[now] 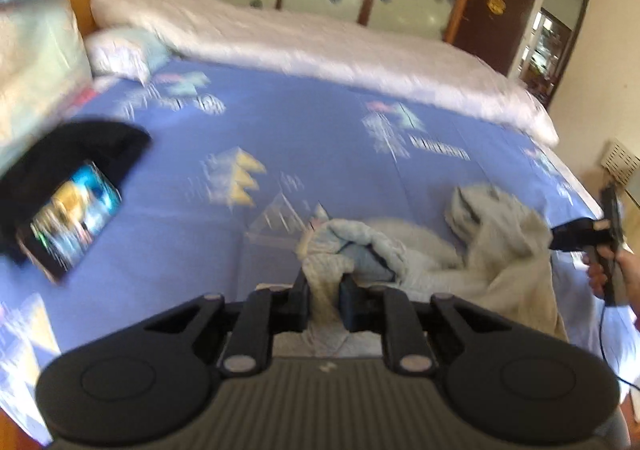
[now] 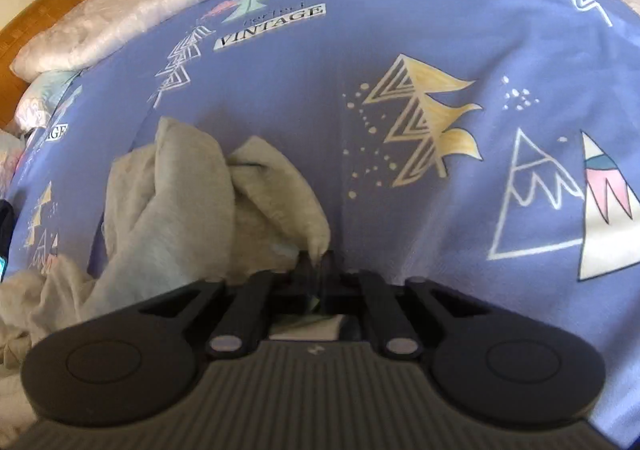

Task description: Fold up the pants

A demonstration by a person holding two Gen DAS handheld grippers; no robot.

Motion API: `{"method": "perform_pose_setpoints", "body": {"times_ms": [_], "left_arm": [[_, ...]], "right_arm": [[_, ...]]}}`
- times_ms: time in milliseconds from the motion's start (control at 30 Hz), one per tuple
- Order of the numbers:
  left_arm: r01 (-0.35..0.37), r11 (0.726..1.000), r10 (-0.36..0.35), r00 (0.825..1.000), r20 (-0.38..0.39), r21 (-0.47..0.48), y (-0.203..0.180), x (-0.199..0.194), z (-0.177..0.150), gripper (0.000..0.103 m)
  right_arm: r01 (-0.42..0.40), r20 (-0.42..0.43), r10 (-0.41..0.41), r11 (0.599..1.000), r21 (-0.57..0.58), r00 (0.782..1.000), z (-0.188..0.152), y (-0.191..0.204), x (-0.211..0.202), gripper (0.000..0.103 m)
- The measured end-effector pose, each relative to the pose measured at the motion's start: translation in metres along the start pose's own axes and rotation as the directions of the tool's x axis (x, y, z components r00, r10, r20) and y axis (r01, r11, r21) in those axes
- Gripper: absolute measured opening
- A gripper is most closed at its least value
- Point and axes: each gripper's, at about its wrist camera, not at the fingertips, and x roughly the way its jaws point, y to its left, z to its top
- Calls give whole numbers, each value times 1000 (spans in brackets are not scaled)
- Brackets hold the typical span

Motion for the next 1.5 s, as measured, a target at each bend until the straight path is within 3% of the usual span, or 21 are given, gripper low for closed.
{"method": "perform_pose_setpoints", "body": {"times_ms": [167, 233, 333, 433, 500, 567, 633, 700, 767, 833, 900, 967, 1033, 1100, 1167, 1267, 1400, 1433, 1500], "left_arm": [[-120, 986, 108, 989, 100, 115, -23, 36, 131, 13], [-135, 985, 116, 979, 165, 109, -35, 39, 195, 12], [-97, 994, 78, 943, 325, 42, -57, 13, 275, 12], [-24, 1000, 18, 915, 404, 11, -80, -14, 300, 13], [-9, 999, -7, 904, 427, 34, -92, -28, 287, 13], [-5, 998, -24, 907, 421, 68, -99, -29, 257, 13], [5, 995, -40, 928, 371, 96, -96, -25, 212, 13], [16, 992, -51, 954, 295, 121, -86, -18, 157, 14], [15, 991, -42, 980, 193, 136, -77, -2, 95, 14], [9, 990, -19, 997, 69, 143, -67, 20, 29, 14], [4, 994, 3, 998, -58, 109, -53, 40, -25, 13], [-1, 999, 8, 987, -158, 46, -38, 55, -68, 14], [-16, 1000, 17, 980, -200, 7, -29, 60, -94, 17], [-7, 999, -1, 977, -215, -36, -23, 57, -104, 26], [8, 997, -22, 982, -188, -74, -14, 41, -103, 46], [31, 982, -51, 993, -105, -185, 6, 21, -88, 65], [46, 907, -83, 994, -70, -419, 44, 26, -75, 74], [45, 892, -91, 992, -83, -449, 47, 34, -72, 75], [49, 883, -113, 988, -109, -467, 45, 50, -69, 77]], "right_arm": [[-34, 225, 21, 998, 54, 974, 76, 1, -63, 6], [-5, 328, -21, 997, 79, 944, 111, 2, -96, 6], [-63, 501, -36, 982, 179, 865, 160, -12, -165, 6], [-155, 619, -19, 962, 226, 785, 183, -25, -231, 6], [-163, 663, -21, 963, 214, 748, 181, -30, -264, 6], [-171, 686, -11, 965, 196, 727, 165, -40, -282, 6], [-196, 681, 9, 960, 198, 733, 137, -57, -287, 6], [-213, 655, 24, 954, 210, 755, 100, -77, -277, 6], [-211, 609, 21, 947, 241, 793, 58, -96, -261, 6], [-183, 525, -2, 936, 301, 851, -1, -124, -236, 6], [-132, 425, -36, 924, 360, 904, -57, -147, -212, 6], [-86, 318, -66, 894, 441, 946, -103, -166, -188, 6], [-78, 244, -67, 839, 538, 968, -144, -186, -172, 7], [-64, 212, -73, 815, 576, 975, -163, -194, -169, 12], [-95, 216, -47, 791, 604, 975, -173, -198, -176, 15], [-90, 283, -102, 801, 592, 954, -167, -202, -202, 21], [-30, 349, -200, 831, 556, 916, -150, -206, -221, 29], [-24, 360, -207, 840, 542, 910, -146, -209, -221, 31], [-4, 372, -219, 857, 516, 902, -141, -217, -215, 45]]}}
